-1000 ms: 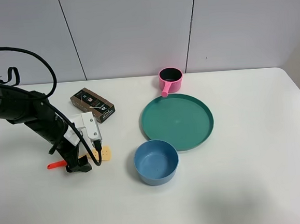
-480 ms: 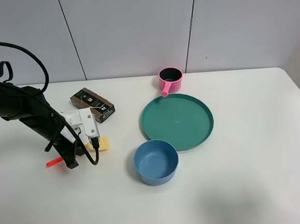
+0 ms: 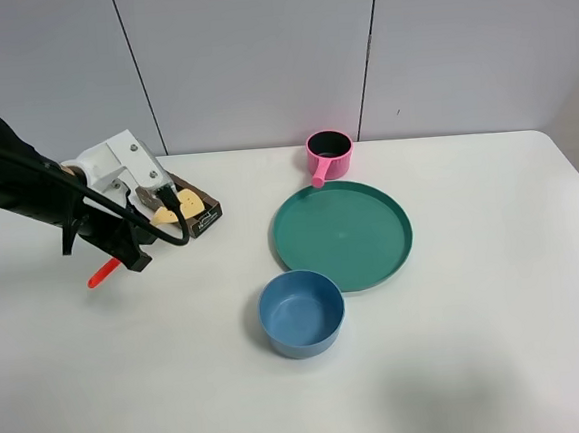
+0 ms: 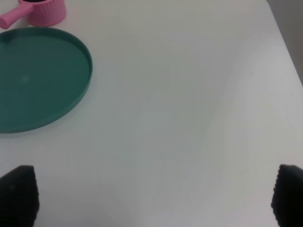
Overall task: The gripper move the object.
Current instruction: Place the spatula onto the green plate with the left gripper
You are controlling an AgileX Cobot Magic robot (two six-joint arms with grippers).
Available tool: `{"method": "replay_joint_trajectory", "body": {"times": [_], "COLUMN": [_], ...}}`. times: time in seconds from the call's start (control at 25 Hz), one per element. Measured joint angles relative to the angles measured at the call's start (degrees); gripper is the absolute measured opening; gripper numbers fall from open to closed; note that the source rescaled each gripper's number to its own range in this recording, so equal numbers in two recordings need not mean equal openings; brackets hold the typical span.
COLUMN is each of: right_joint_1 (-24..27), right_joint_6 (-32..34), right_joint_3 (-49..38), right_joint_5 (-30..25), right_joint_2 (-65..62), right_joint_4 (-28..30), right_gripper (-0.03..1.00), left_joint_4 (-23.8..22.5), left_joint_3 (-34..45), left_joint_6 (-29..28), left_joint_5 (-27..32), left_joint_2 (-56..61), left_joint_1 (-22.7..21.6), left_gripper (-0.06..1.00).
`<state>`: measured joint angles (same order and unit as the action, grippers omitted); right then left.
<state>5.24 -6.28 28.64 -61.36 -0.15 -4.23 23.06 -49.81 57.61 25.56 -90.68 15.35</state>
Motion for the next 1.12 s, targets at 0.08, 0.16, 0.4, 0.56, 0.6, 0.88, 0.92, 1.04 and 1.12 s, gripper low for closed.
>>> {"method": "replay_joint_trajectory", "body": {"times": [0.08, 0.16, 0.4, 0.56, 0.6, 0.88, 0.92, 1.04, 1.12], "right_joint_1": [0.0, 0.0, 0.0, 0.0, 0.0, 0.0, 0.0, 0.0, 0.0], "right_joint_6": [0.0, 0.0, 0.0, 0.0, 0.0, 0.0, 0.0, 0.0, 0.0], "right_joint_3": [0.0, 0.0, 0.0, 0.0, 0.0, 0.0, 0.0, 0.0, 0.0], "right_joint_5": [0.0, 0.0, 0.0, 0.0, 0.0, 0.0, 0.0, 0.0, 0.0], "right_joint_2": [0.0, 0.0, 0.0, 0.0, 0.0, 0.0, 0.0, 0.0, 0.0], "right_joint_4": [0.0, 0.0, 0.0, 0.0, 0.0, 0.0, 0.0, 0.0, 0.0], "right_gripper": [1.0, 1.0, 1.0, 1.0, 1.0, 1.0, 1.0, 1.0, 1.0], "left_joint_4": [0.37, 0.41, -1.13, -4.51, -5.56, -9.23, -9.31, -9.42, -9.44], "left_joint_3": [-0.06, -0.06, -5.0, -11.34, -13.54, -27.33, -29.23, -33.91, -37.32], "left_joint_6": [-2.83, -4.24, -3.87, -3.74, -3.74, -3.74, -3.74, -3.74, -3.74], "left_joint_5": [0.91, 1.8, 3.25, 3.42, 3.46, 5.77, 6.4, 7.31, 7.54], "left_joint_2": [1.4, 2.04, 1.75, -0.7, -1.79, -12.54, -14.49, -19.64, -23.64], "left_joint_1": [0.27, 1.43, 8.91, 13.37, 14.3, 19.97, 20.72, 22.57, 23.76], "left_gripper": [0.0, 0.0, 0.0, 0.0, 0.0, 0.0, 0.0, 0.0, 0.0]}}
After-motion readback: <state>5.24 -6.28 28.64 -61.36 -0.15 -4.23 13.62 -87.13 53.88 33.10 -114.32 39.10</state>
